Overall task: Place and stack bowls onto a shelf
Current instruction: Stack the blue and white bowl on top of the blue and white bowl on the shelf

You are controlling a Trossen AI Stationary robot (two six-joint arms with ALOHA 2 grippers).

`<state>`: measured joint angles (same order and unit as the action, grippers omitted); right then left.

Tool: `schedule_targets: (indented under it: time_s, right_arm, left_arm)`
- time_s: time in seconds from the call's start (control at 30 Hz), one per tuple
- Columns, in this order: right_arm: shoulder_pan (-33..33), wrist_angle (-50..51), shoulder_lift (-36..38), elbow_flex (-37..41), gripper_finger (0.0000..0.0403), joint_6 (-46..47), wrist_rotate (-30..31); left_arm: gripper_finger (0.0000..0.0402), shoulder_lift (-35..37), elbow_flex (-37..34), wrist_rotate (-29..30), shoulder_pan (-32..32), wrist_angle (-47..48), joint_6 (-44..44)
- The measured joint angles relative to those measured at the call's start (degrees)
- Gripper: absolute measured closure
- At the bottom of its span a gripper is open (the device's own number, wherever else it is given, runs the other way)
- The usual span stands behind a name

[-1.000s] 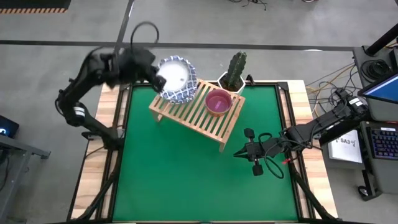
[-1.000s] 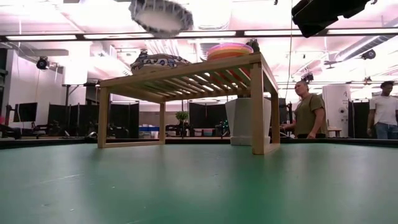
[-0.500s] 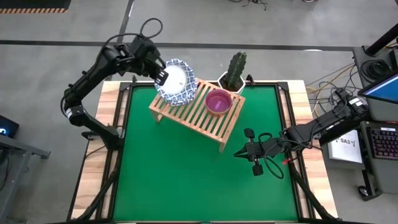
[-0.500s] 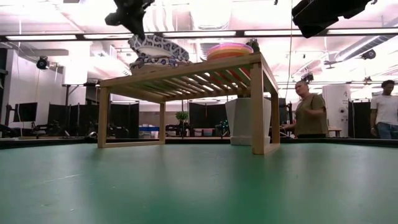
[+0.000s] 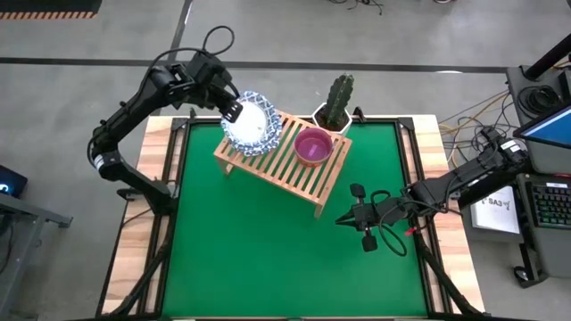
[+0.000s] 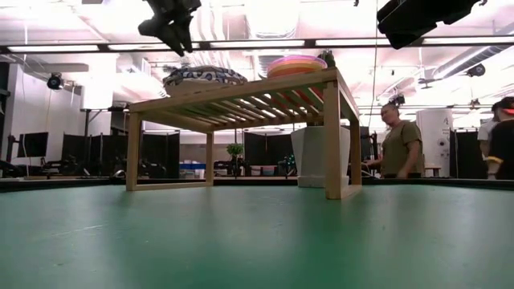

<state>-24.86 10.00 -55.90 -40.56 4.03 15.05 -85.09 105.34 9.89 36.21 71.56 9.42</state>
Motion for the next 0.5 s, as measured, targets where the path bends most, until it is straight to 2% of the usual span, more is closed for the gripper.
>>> schedule_targets:
  time_s: [0.13, 0.23, 0.33, 0.5]
  right_arm:
    - [0.0, 0.0, 0.0, 0.0, 0.039, -0.04, 0.02]
    - [0.0, 0.0, 0.0, 0.0, 0.039, -0.01, 0.04]
    - [0.0, 0.0, 0.0, 0.0, 0.039, -0.02, 0.04]
    - [0.04, 0.0, 0.0, 0.0, 0.039, 0.16, 0.13]
  left_arm:
    - [0.0223, 0.01, 1.83, 0.11, 0.0, 1.14, -1.81]
    - [0.0208, 0.3, 3.15, 0.07, -0.21, 2.8, -4.01]
    - [0.0212, 1.14, 2.49, 0.11, -1.2, 3.52, -5.83]
    - [0.0255, 2.68, -4.05, 1.11, -2.53, 2.16, -6.59]
